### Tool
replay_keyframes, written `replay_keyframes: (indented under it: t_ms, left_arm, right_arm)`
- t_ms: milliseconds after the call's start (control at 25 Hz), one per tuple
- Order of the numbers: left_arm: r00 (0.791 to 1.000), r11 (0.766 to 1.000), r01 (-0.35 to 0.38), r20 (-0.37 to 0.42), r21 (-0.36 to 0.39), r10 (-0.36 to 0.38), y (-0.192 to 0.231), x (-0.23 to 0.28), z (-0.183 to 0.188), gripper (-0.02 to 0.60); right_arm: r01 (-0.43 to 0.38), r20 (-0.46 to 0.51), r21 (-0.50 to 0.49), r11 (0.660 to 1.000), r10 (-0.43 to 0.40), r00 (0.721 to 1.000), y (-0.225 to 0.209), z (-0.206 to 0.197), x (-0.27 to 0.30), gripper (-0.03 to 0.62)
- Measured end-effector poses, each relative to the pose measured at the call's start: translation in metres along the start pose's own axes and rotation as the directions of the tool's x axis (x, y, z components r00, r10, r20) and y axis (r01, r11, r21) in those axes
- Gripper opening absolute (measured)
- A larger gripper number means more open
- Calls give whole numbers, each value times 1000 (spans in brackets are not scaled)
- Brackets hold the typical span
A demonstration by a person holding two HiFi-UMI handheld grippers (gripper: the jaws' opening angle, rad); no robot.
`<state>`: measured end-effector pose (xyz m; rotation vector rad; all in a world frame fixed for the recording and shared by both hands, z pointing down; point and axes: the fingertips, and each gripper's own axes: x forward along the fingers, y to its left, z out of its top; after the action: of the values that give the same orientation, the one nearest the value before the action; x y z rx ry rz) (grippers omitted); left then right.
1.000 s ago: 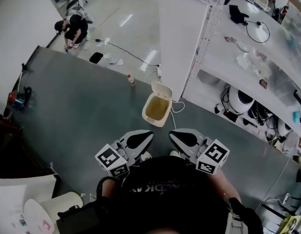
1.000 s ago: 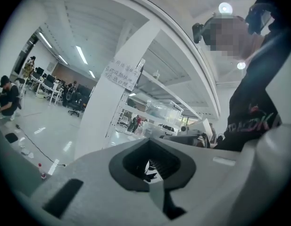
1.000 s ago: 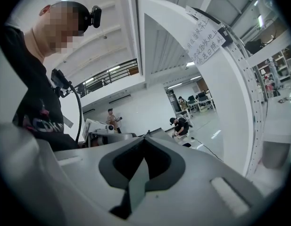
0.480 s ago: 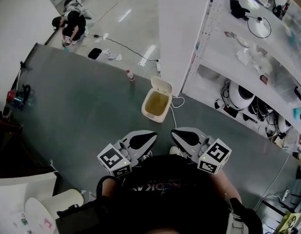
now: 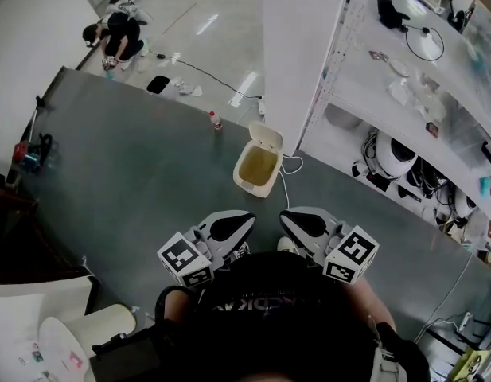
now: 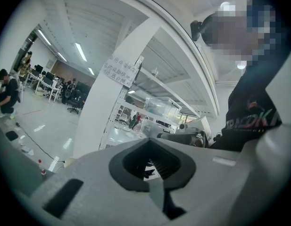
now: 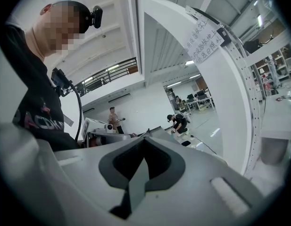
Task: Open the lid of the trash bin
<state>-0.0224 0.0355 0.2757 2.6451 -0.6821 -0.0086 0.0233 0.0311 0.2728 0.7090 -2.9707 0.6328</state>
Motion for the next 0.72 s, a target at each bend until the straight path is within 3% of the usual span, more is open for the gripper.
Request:
replay_keyframes:
  t_ms: [720]
  left_arm:
    - [998,998,-53,37,-35,55,-4,-23,-8,2]
  right_arm:
    - [-45,-17,-10,999,45,999,19,-7,10,8]
